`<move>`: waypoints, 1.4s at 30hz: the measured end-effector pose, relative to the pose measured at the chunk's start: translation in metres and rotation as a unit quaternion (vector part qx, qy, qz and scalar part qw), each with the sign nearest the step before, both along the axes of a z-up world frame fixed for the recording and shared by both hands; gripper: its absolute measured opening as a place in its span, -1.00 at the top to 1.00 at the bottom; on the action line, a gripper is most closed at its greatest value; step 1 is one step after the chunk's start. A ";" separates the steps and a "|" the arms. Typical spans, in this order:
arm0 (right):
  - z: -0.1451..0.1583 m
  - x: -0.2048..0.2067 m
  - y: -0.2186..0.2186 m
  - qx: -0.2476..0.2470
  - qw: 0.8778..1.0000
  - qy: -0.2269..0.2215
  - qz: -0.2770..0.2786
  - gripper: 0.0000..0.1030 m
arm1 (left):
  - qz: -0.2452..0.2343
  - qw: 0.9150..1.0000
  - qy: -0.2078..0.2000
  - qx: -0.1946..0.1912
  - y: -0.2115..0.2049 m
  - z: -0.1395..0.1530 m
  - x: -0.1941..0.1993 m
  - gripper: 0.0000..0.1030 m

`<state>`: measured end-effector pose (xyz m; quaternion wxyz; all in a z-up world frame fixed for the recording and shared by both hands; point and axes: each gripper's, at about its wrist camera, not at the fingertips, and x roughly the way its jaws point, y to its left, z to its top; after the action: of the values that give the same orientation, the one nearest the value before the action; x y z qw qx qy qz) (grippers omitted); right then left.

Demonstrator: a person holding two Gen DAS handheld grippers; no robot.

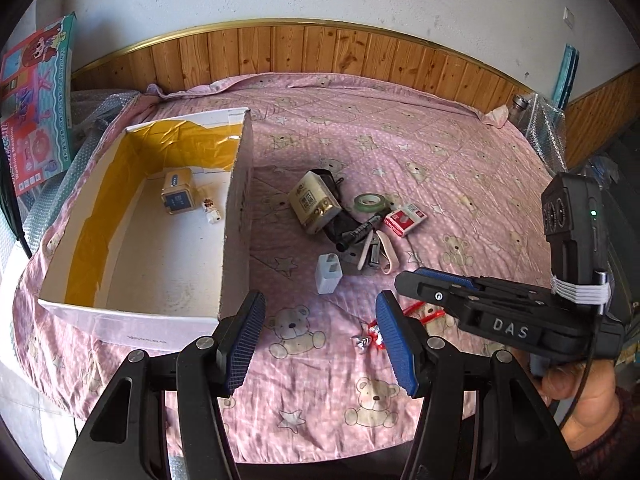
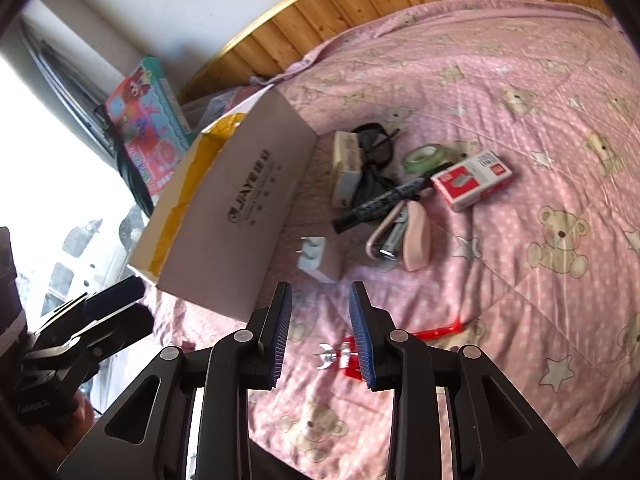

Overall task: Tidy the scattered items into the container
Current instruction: 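Grasp the red action figure with the left tool while the right tool grasps the pink stapler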

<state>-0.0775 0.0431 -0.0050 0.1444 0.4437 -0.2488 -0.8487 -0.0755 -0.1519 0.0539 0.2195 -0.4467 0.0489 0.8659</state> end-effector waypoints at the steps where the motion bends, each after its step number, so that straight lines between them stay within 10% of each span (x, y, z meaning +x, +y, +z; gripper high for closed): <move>1: -0.007 -0.003 0.007 -0.001 1.000 -0.008 -0.010 0.35 | -0.004 1.000 -0.004 0.001 0.003 -0.003 0.001 -0.14; 13: -0.071 -0.067 0.030 0.015 0.997 -0.064 -0.046 0.35 | -0.009 0.999 -0.034 0.011 0.016 -0.023 0.003 -0.14; 24: -0.035 -0.071 -0.002 0.136 0.991 -0.006 0.012 0.52 | 0.001 0.998 -0.057 0.020 0.015 -0.038 -0.007 -0.14; 27: -0.013 -0.054 -0.010 0.237 0.970 0.020 0.047 0.53 | 0.004 0.998 -0.061 0.026 0.014 -0.039 -0.011 -0.14; 30: -0.009 -0.040 -0.033 0.386 0.917 0.049 0.092 0.52 | 0.006 0.997 -0.065 0.032 0.014 -0.043 -0.015 -0.14; 33: -0.023 -0.027 -0.054 0.419 0.891 0.076 0.157 0.52 | 0.007 0.997 -0.074 0.035 0.017 -0.050 -0.017 -0.14; 39: -0.026 -0.023 -0.004 0.213 0.972 0.045 0.089 0.14 | -0.001 0.997 -0.069 0.038 0.016 -0.048 -0.012 -0.14; 42: -0.026 -0.015 0.017 0.148 0.987 0.029 0.054 0.13 | -0.016 0.997 -0.066 0.033 0.017 -0.050 -0.009 -0.14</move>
<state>-0.0927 0.0599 -0.0309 0.1305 0.4479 -0.0919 -0.8797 -0.0845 -0.1352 0.0043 0.2508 -0.4942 0.0124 0.8323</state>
